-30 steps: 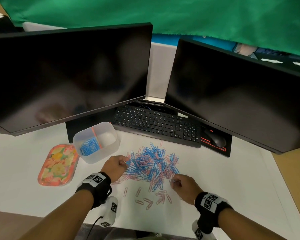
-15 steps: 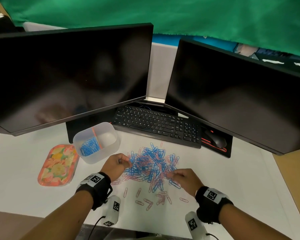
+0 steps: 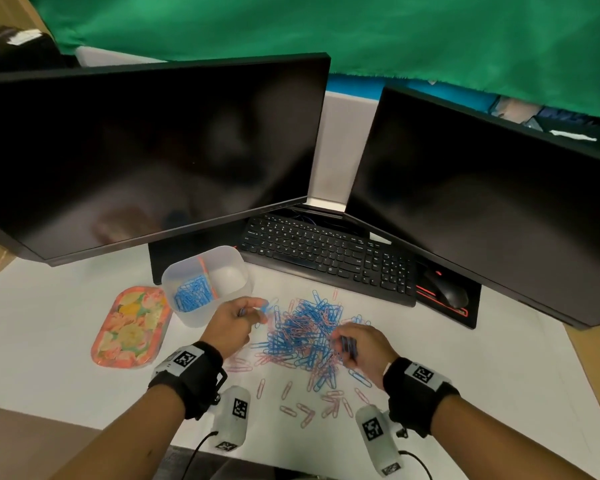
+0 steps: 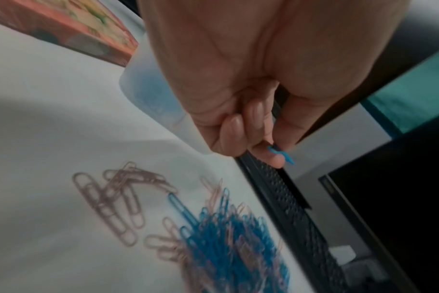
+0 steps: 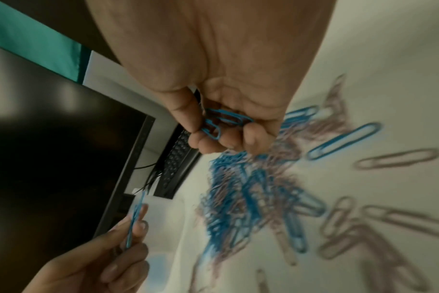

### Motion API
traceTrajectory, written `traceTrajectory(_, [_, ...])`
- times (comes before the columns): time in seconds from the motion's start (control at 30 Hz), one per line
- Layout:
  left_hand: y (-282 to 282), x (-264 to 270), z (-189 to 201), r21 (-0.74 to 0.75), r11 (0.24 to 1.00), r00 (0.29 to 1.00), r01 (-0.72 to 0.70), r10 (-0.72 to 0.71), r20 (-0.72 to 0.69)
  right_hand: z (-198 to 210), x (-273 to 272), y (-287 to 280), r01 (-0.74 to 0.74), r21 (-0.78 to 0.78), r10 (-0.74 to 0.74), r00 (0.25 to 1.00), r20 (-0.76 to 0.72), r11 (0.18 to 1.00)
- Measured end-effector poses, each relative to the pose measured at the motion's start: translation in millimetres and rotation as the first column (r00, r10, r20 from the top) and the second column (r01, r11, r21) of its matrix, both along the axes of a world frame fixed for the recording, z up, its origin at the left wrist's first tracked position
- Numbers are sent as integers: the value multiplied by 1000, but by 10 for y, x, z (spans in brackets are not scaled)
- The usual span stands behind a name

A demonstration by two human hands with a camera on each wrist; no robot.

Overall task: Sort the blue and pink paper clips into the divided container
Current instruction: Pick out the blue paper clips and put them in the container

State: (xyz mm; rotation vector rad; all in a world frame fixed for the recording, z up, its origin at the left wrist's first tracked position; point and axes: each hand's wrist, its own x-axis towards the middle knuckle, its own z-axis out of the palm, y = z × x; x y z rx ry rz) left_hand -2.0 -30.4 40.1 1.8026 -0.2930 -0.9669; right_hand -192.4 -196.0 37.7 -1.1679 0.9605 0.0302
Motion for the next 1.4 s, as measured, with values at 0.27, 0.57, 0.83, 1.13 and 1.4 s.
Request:
traceTrajectory(0.27, [262, 560, 272, 56, 957, 954, -285, 278, 111, 376, 1099, 401, -230, 29, 230, 973, 22, 973])
traceTrajectory(0.57, [438, 1044, 215, 369, 892, 936, -260, 139, 323, 614, 2200, 875, -298, 49, 298, 954, 5, 953])
traceTrajectory(0.83, [390, 1125, 240, 354, 895, 940, -273, 169, 296, 529, 2306, 782, -250, 15, 250, 968, 17, 968])
traceTrajectory(1.13, [68, 644, 310, 225, 973, 848, -58, -71, 526, 474, 1091, -25, -301, -265, 285, 954, -96, 916])
traceTrajectory(1.4, [-249, -343, 26, 359, 818, 723, 450, -569, 392, 35, -120, -173, -454, -564, 231, 876, -423, 689])
